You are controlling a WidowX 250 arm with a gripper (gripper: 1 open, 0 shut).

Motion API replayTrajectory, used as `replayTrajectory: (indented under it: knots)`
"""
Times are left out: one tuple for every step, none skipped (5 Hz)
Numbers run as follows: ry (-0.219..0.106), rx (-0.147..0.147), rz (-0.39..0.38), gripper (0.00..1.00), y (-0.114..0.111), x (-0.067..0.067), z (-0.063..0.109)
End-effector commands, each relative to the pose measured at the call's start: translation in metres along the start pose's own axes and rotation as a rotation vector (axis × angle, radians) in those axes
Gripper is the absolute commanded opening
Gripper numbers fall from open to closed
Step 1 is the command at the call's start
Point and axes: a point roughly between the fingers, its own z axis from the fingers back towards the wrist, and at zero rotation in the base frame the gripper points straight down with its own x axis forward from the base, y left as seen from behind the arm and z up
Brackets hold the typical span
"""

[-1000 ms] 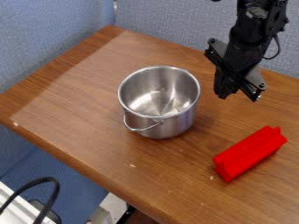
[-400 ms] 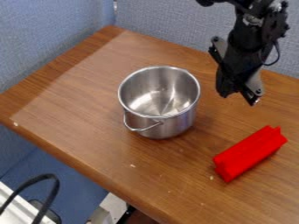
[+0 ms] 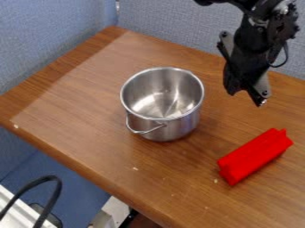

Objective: Move the red object from the metal pot to the table

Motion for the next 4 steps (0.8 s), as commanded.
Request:
replayTrajectory:
  knots:
    - [-0.07,0.039,-0.009,0.0,0.008,0.007,0.015]
    - [-0.082,0.04,-0.006,0.0,0.007,0.003,0.013]
    - [-0.085,0.032,-0.018,0.0,0.007,0.008,0.006]
    - [-0.075,0.013,-0.022,0.0,0.007,0.009,-0.003]
